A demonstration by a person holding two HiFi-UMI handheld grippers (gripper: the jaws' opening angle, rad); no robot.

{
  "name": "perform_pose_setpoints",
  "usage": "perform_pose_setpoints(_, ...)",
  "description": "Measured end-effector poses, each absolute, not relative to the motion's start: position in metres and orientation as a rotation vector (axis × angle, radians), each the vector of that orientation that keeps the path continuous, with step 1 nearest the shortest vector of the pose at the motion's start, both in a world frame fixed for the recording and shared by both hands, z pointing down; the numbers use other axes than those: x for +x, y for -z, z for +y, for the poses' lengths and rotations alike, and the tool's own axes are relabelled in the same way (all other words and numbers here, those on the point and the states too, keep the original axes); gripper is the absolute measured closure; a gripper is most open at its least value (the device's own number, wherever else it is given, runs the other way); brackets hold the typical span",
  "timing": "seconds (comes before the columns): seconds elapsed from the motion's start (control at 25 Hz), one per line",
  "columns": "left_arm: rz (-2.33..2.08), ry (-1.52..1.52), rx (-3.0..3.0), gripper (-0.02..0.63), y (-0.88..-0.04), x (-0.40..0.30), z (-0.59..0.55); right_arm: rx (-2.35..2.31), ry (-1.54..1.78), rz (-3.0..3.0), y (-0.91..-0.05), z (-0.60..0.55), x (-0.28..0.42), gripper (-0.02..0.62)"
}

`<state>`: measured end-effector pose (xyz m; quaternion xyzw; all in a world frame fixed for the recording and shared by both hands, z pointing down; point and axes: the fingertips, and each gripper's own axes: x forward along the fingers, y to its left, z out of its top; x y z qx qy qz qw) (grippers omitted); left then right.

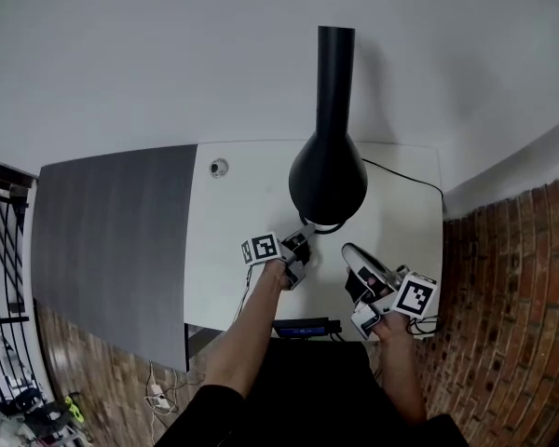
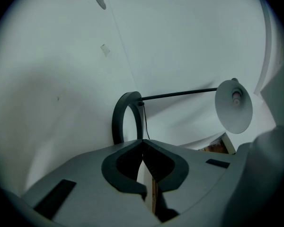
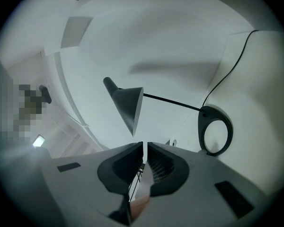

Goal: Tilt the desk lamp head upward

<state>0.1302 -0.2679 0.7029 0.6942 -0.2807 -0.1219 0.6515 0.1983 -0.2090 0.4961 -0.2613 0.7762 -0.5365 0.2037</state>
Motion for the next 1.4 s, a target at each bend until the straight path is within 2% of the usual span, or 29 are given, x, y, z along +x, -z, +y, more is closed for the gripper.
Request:
perform_pose_setpoints(0.84,-0.597,0.230,1.497,0.597,-0.711,0.141,-0.278,-0.849,1.440,2.216,-0.482,-0.216,0.183,0.577)
perform_pose_setpoints(1.04,-0.603,0.188,1.527,0.597,-0.713,0.146,-0.275,-0.857,1.413,2.259,-0.480,-0.217,0.172,0.505)
perform_pose_setpoints(1.4,-0.604,0.181,1.525,0.597,-0.715,0.147,-0.274,-0.875,1.380,2.346,-0.488,-0.228,0.153,0.500)
